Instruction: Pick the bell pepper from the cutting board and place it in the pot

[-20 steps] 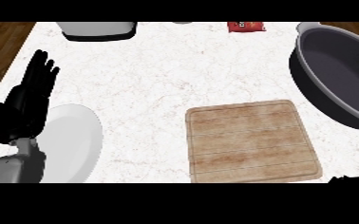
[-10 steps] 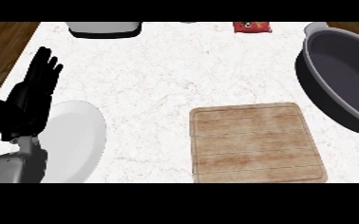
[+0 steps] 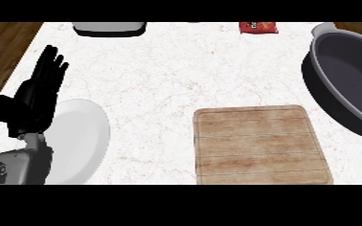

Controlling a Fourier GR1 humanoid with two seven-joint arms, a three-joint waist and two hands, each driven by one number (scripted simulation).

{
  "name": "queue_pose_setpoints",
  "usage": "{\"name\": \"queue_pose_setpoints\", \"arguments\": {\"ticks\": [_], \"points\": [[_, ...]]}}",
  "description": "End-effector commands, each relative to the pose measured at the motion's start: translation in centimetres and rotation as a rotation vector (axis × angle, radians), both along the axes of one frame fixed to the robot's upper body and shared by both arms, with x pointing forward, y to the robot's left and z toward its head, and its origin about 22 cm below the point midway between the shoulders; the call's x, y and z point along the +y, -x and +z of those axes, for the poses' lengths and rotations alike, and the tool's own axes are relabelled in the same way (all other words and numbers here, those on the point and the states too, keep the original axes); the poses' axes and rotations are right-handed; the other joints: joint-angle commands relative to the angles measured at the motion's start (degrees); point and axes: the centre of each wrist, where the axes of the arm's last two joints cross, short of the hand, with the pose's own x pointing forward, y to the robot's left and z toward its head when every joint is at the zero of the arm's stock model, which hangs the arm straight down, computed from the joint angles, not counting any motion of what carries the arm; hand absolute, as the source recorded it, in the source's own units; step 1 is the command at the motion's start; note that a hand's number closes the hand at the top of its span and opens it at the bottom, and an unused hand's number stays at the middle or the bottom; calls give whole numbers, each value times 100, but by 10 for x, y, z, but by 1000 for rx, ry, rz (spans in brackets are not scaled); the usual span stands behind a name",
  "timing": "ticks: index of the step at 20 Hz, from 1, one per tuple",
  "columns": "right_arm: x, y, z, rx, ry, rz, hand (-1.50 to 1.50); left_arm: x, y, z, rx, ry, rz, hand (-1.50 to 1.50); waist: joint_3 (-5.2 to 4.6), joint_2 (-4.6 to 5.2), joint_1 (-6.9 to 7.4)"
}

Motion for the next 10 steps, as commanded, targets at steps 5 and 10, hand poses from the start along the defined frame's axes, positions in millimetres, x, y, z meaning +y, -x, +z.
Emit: {"name": "queue_pose_setpoints", "arguments": {"ticks": [5, 10], "points": [[-26, -43, -5, -96, 218, -155, 150, -18, -1, 11, -14, -3, -29, 0, 11, 41, 151], [-36, -65, -51, -78, 375, -244, 150, -27, -1, -2, -6, 1, -24, 0, 13, 48, 157]]}}
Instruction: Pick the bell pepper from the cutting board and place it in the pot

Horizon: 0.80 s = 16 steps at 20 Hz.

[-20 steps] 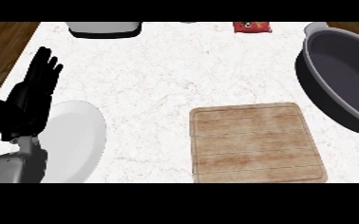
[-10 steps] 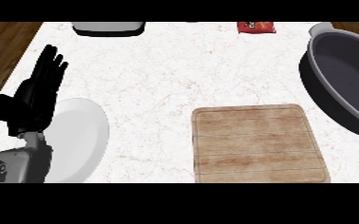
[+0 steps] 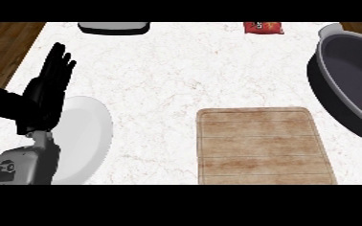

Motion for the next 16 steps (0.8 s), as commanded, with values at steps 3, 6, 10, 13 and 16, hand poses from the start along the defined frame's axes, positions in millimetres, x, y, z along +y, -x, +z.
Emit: {"name": "queue_pose_setpoints", "arguments": {"ticks": [3, 6, 10, 13, 16], "points": [[-19, -39, -36, 27, 124, -71, 150, 4, 0, 2, -17, 2, -23, 0, 9, 26, 114], [0, -66, -62, 48, 130, -40, 150, -4, -11, 0, 2, -4, -1, 0, 5, 14, 30], [6, -86, -66, 198, 10, -56, 150, 11, -6, 10, 5, 0, -8, 0, 2, 9, 89], [-20, -66, -85, 236, -105, -37, -150, 1, -13, 14, -10, -6, -20, 0, 20, 56, 85], [-24, -71, -76, 297, -179, 94, -150, 0, -5, -2, -5, -3, -3, 0, 14, 32, 57]]}}
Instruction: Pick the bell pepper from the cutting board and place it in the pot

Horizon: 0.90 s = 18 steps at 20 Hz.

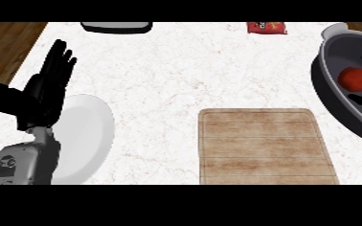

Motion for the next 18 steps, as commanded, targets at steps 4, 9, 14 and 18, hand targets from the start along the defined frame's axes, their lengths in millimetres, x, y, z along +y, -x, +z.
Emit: {"name": "queue_pose_setpoints", "arguments": {"ticks": [4, 9, 14, 18], "points": [[15, -14, -19, 3, -299, 159, -150, 7, -2, -6, -4, -10, 21, 0, 7, 15, -11], [-9, -4, -6, -137, -545, 156, -150, 13, 3, -10, -4, 4, 13, 0, 4, 4, -65], [-53, 30, 12, -161, -666, 120, -150, 3, 2, -7, -15, -10, -6, 0, 12, 12, -64], [-75, 51, 22, -163, -682, 98, -150, -2, 4, 1, -10, 13, -2, 0, 19, 12, -46]]}}
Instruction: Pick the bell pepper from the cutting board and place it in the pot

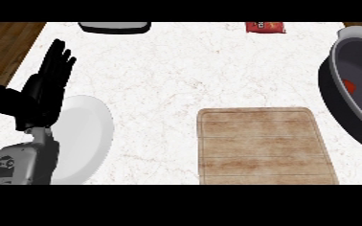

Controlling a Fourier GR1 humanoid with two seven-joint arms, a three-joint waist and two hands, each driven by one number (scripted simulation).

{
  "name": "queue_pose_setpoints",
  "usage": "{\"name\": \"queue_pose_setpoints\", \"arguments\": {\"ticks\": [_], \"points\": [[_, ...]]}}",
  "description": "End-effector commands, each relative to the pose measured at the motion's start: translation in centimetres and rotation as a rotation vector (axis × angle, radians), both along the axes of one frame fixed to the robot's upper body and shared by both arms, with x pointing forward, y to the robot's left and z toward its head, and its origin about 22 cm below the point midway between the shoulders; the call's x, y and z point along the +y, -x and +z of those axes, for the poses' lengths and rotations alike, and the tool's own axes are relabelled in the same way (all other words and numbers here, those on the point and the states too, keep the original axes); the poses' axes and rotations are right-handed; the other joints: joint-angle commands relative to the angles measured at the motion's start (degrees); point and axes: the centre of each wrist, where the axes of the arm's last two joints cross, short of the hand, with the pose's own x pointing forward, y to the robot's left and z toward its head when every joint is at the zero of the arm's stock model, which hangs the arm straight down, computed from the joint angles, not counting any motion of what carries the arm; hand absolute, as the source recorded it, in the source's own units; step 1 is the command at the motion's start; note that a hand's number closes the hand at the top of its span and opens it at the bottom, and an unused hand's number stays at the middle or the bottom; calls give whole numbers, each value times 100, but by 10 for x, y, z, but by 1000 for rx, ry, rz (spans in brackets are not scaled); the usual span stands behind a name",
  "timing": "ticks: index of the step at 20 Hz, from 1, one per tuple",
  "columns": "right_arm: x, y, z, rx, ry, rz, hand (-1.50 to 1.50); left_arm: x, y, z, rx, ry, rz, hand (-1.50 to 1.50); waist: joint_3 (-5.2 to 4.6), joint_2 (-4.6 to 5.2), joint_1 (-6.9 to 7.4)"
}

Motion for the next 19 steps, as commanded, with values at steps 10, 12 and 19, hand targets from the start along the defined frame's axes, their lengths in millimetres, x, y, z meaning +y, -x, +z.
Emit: {"name": "queue_pose_setpoints", "arguments": {"ticks": [10, 12, 19], "points": [[-58, 63, 38, -10, -63, 66, -150, -5, 4, 4, -3, 1, -1, 0, 33, 16, -37], [-57, 59, 42, -4, -58, 52, -150, -9, 3, -4, -2, 0, -12, 0, 35, 48, 1], [-65, 72, 46, -15, -57, 47, -150, 0, 5, 1, -9, 10, 21, 0, 41, 19, 0]]}}
